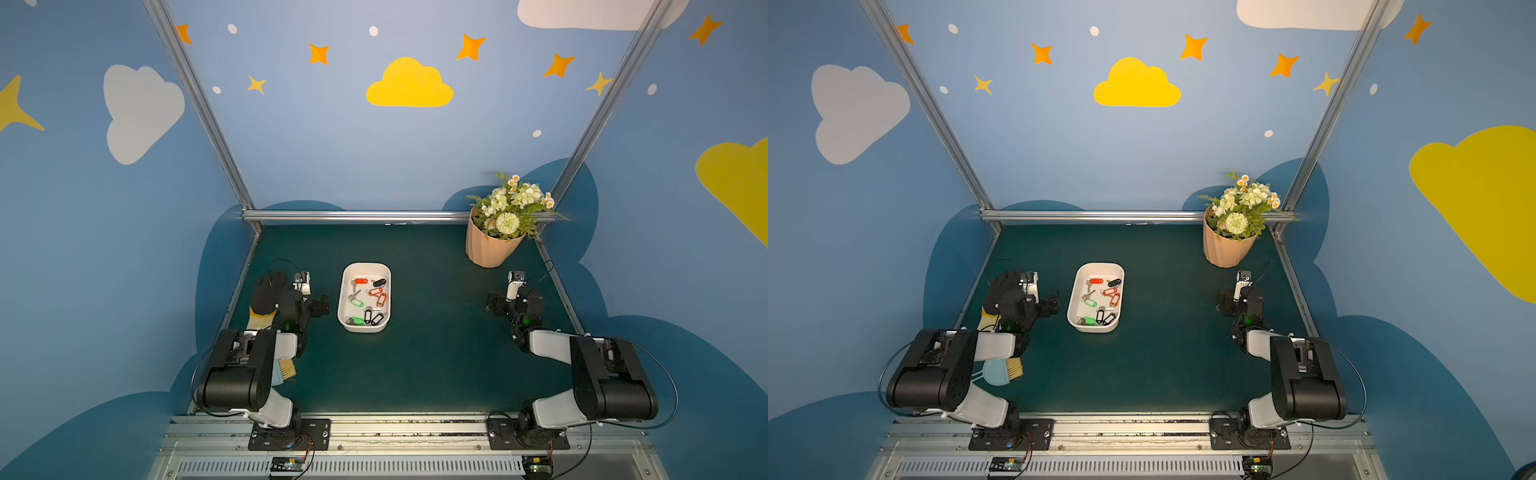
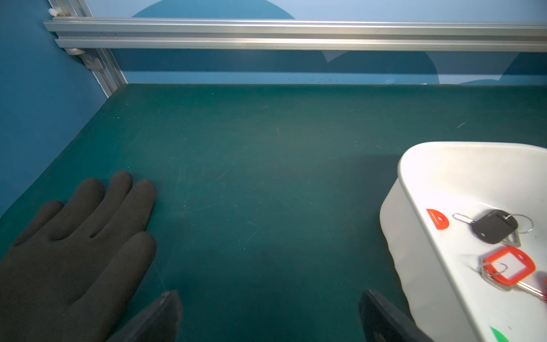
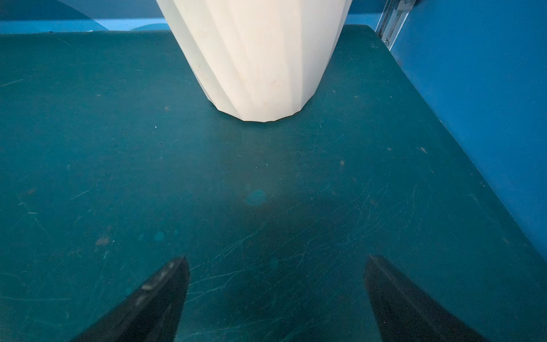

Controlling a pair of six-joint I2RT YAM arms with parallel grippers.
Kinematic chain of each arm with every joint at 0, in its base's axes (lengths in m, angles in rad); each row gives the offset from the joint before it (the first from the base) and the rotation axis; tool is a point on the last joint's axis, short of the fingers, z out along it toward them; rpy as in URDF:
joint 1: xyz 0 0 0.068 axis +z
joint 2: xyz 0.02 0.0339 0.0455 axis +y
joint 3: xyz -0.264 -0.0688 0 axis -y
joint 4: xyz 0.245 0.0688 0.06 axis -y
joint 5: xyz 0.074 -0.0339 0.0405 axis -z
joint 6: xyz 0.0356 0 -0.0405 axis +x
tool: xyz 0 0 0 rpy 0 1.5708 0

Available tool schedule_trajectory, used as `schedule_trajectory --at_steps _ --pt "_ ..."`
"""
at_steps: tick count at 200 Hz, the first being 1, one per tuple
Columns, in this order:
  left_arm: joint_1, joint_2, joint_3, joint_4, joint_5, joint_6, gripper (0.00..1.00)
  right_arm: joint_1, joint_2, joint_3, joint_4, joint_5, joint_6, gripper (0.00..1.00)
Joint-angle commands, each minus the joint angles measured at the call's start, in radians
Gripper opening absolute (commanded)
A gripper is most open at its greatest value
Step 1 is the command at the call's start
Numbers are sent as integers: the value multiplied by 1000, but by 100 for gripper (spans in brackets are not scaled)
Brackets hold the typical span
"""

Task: Take the keys out of the storage box
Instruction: Move the storage box to the center of the board.

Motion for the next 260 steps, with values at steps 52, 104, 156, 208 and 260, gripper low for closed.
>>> schedule_trajectory --at_steps 52,104,156,208,260 --pt "3 -9 10 -2 11 -3 100 5 -12 15 -11 -6 -7 98" --pt "3 -7 13 -7 12 -4 100 -2 -14 11 -8 -21 -4 98" --pt "3 -176 98 -272 -15 -11 100 -15 -115 116 -264 131 112 98" --pt "11 -319 404 -784 -59 -216 100 -1 -293 330 -705 -208 170 92" --pt "21 -59 735 -1130 352 -475 100 116 -270 503 -934 -342 241 98"
